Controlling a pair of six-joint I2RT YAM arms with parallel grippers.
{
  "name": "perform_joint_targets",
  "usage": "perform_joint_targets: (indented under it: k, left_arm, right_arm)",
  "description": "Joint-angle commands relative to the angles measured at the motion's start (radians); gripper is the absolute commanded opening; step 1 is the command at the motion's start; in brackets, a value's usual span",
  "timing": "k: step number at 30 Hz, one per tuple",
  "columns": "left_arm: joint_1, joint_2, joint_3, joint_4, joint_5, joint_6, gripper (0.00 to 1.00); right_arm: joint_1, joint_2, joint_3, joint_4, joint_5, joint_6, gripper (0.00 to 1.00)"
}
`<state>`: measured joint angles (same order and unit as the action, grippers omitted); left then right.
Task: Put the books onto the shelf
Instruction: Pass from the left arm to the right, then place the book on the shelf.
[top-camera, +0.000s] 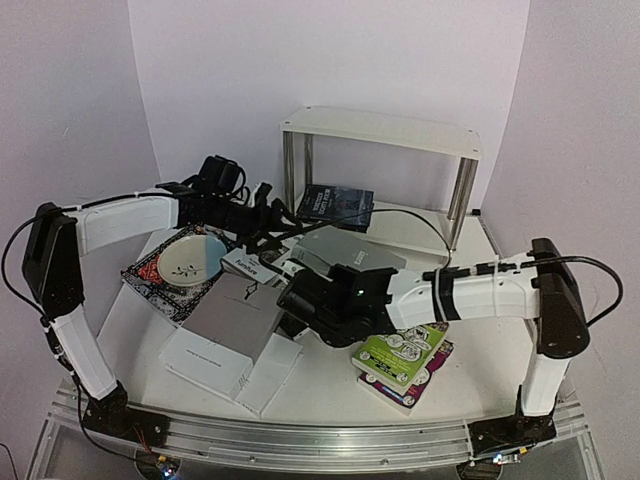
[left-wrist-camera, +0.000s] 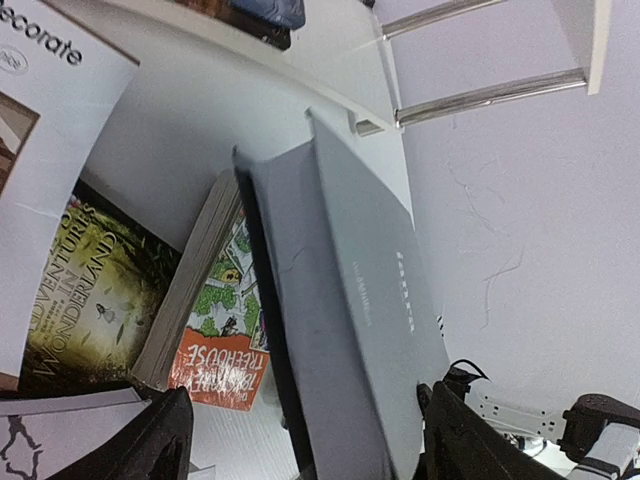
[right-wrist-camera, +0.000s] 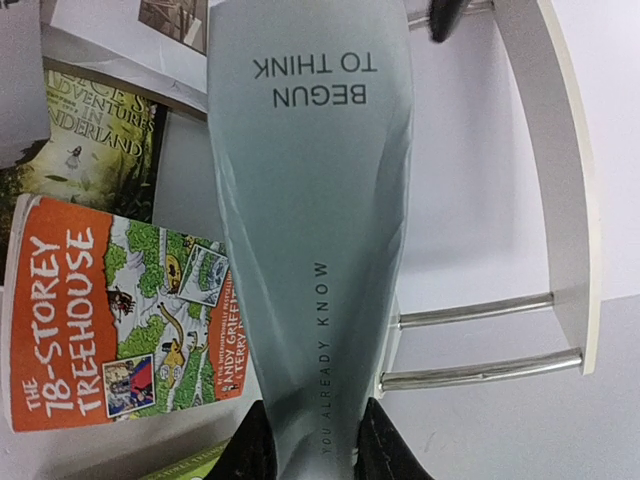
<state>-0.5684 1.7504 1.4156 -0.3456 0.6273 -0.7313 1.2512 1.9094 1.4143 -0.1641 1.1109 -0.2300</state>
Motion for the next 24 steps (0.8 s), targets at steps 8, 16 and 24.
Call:
perform_joint_targets:
  k: [8,16,24]
  left_arm:
    - [0.059,-0.241,-0.073,0.036,-0.216,0.054,0.84]
    - [0.097,-0.291,-0.098,0.033,-0.221,0.066,0.84]
    - [0.113,-0.307,-0.11,0.033,-0.222,0.068,0.85]
  right_arm:
    - [-0.163,-0.135,-0.027,0.126,-0.128,-0.408,0.26]
    - [-0.31,-0.142,-0.023,0.292,-0.175,-0.609,0.27]
    - [-0.447,-0.077,0.028,0.395,-0.254,-0.737,0.27]
